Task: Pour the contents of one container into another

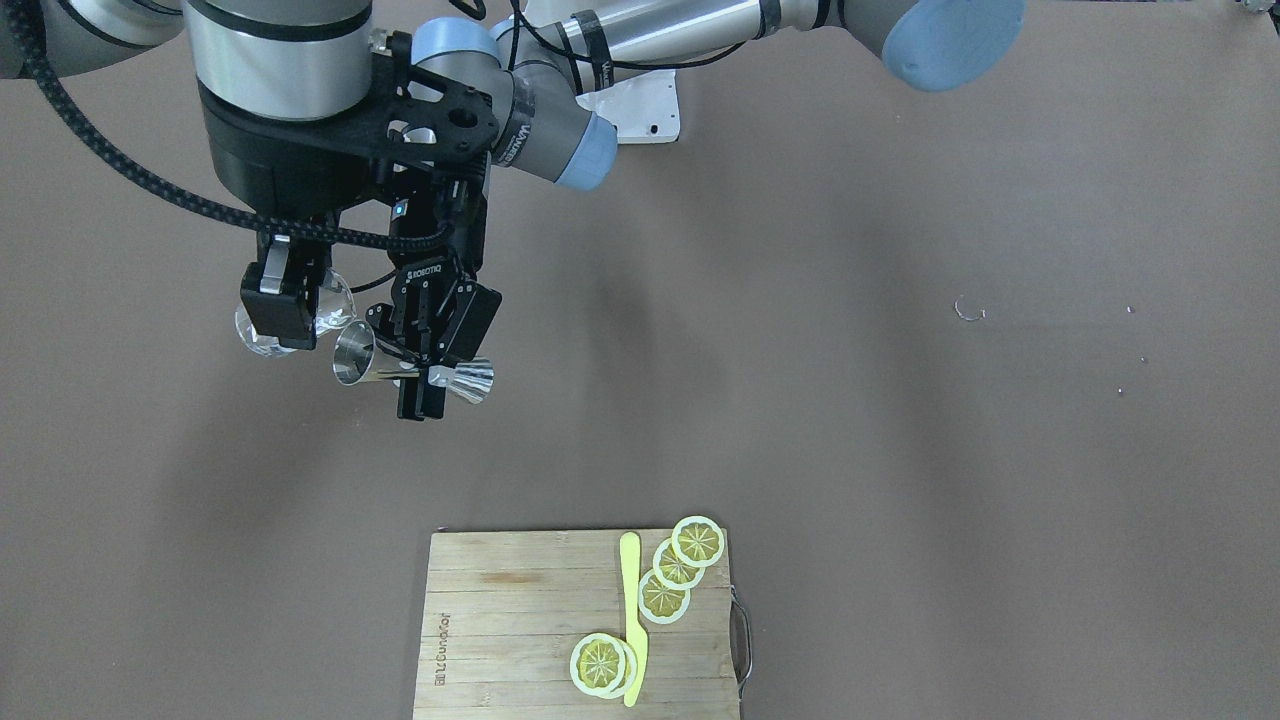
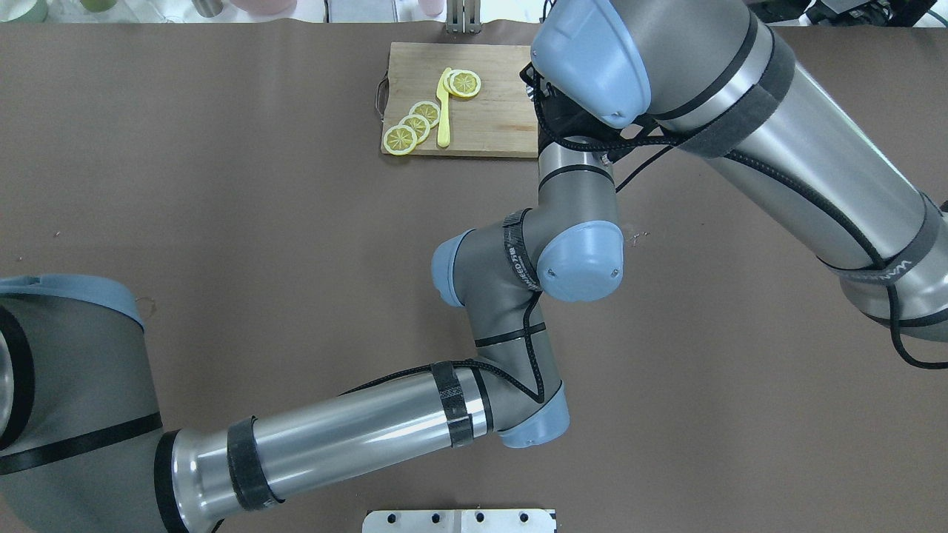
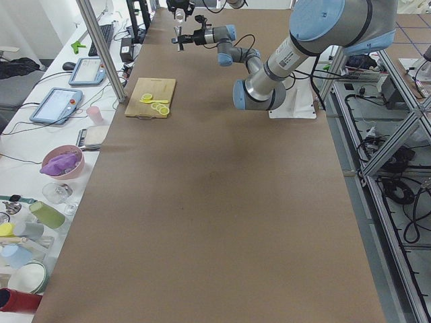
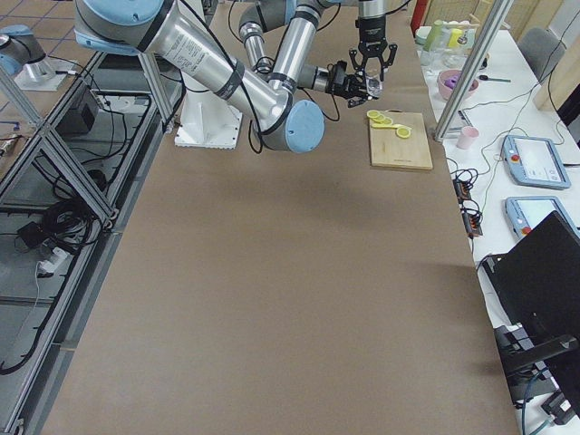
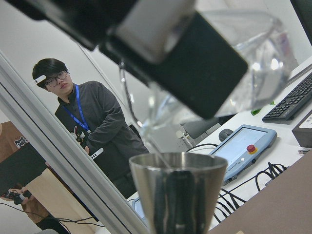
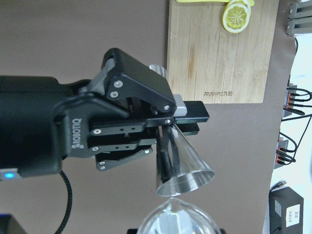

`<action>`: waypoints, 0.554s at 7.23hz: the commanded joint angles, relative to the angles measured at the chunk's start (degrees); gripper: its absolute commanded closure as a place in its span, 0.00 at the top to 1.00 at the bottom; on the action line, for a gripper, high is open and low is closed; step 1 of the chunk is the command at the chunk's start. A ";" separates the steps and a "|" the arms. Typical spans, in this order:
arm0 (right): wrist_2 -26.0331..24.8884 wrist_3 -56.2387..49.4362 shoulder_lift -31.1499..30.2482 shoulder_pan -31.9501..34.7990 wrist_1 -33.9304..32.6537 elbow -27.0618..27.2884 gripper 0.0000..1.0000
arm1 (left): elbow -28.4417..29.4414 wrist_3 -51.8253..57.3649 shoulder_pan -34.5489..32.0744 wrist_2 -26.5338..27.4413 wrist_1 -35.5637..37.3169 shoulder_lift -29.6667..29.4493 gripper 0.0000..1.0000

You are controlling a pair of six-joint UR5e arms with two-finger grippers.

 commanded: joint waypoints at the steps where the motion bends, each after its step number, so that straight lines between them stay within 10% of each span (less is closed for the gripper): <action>1: 4.68 0.05 -2.30 3.19 2.70 0.91 0.00 | -0.22 0.00 -0.17 -0.12 0.00 0.00 0.00; 4: 13.37 0.05 -7.74 8.72 6.91 3.37 0.00 | -1.62 -0.35 -0.61 -0.29 -0.17 0.79 0.00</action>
